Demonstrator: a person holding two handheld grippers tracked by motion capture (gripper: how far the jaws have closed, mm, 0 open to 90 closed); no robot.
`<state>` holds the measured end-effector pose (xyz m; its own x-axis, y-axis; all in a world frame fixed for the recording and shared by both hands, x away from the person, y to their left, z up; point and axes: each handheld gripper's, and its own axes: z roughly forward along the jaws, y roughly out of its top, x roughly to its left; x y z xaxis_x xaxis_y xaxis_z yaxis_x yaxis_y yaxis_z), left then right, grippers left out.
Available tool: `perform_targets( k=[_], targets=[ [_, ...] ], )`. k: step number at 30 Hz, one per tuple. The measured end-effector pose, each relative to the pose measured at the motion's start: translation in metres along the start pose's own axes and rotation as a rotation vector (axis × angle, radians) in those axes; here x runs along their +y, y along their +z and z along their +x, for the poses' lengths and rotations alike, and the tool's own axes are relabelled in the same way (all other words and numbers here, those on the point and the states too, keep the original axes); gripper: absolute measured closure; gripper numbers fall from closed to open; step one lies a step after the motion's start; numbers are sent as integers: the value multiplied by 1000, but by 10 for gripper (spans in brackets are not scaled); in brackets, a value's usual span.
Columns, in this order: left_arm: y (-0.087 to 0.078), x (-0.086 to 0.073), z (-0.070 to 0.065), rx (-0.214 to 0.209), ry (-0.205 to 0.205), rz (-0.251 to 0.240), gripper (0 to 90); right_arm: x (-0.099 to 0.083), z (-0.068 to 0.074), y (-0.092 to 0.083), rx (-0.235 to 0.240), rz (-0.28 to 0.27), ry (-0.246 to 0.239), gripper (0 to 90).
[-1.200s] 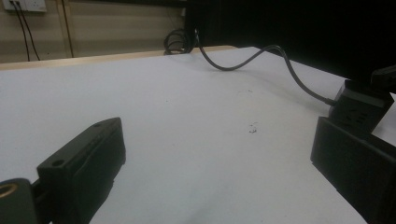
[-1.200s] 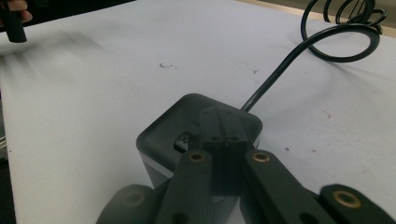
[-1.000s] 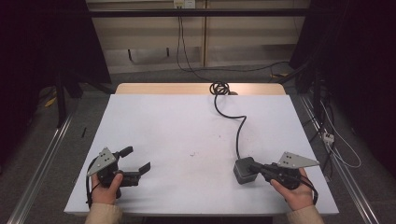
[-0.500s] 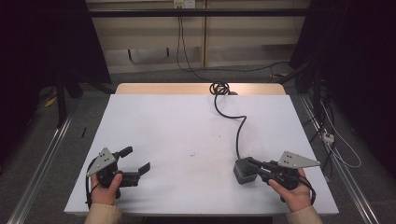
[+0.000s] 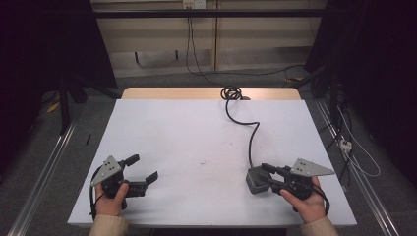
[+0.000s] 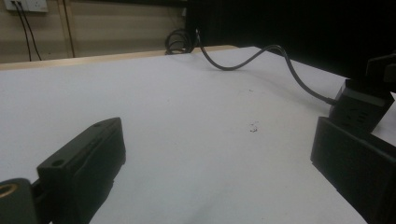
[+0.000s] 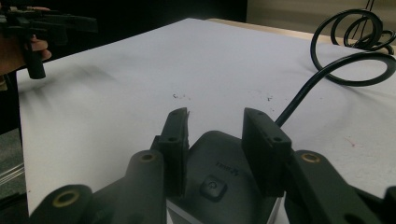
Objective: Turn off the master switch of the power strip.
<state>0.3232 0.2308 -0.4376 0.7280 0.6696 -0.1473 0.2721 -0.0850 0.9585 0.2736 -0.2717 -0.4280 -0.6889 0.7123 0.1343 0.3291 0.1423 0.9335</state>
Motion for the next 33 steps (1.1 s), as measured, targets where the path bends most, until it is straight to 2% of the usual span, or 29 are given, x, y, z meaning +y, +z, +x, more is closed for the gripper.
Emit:
perform_targets(
  k=[6,11,23,33],
  targets=[
    [0,0,0,-1,1,1,28,0,-1,2,-23,-16,23,474],
    [0,0,0,-1,0,0,28,-1,-1,3,-31,-20,39,403],
    [0,0,0,0,0,-3,28,-1,-1,4,-43,-22,37,345],
    [1,1,0,-3,-2,-7,28,-3,-2,3,-66,-22,47,204]
  ],
)
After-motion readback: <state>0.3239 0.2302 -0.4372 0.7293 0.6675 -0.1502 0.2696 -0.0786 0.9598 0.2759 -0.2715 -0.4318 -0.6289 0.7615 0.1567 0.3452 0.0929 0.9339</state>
